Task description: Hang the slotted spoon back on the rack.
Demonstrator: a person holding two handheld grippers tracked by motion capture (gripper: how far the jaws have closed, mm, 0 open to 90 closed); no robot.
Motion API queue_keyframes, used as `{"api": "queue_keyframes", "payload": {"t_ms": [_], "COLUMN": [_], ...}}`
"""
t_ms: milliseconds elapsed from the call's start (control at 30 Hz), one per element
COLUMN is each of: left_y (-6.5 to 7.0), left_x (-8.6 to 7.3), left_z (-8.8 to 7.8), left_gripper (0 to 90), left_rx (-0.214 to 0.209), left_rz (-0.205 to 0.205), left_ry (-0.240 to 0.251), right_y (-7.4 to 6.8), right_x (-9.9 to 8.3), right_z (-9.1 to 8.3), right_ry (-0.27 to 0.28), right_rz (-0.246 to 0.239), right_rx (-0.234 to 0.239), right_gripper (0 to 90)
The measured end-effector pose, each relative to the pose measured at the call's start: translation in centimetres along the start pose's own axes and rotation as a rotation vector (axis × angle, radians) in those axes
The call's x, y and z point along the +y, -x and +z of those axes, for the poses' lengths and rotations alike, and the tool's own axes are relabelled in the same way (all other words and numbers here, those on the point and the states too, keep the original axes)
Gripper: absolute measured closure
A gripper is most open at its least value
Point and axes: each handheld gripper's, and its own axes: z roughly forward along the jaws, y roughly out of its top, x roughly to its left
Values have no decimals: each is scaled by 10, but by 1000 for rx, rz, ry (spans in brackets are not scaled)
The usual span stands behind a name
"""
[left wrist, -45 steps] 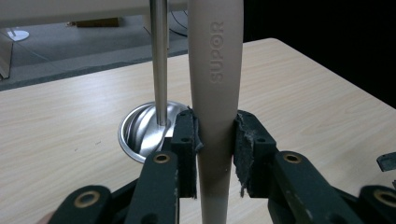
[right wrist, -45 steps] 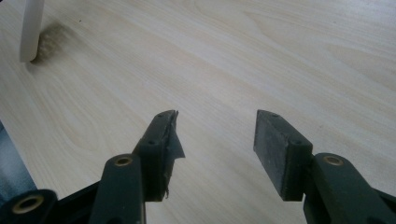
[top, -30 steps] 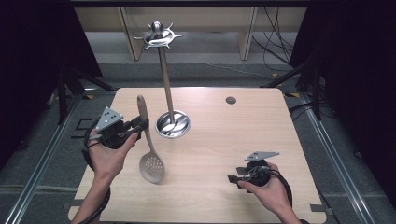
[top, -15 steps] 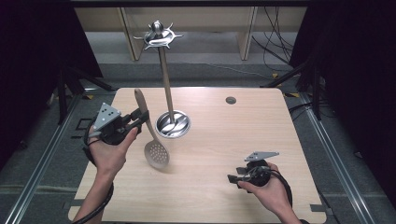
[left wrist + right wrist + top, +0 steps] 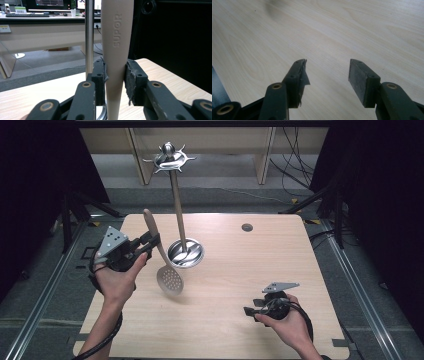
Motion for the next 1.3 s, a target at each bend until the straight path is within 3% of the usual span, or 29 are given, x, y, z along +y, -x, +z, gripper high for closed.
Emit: {"api": "queue_keyframes", "payload": {"t_ms": [67,133,633,1300], "left_y": [0,0,2,-3], "left_x": [2,3,14,33], "left_z": [0,1,17,27], "left_gripper": [704,704,704,704], "left_rx": [1,3,9,10], "left_rz": [2,-1,30,31], "left_ry": [2,7,4,0], "right_y": [0,2,2,2], "right_x": [0,-1,-1,0], "right_z": [0,1,1,1], "right_ry": [11,20,19,35], "right_rz": [2,3,1,-11], "right_rx": [-3,54,51,52], "right_gripper": [484,483,481,480]}}
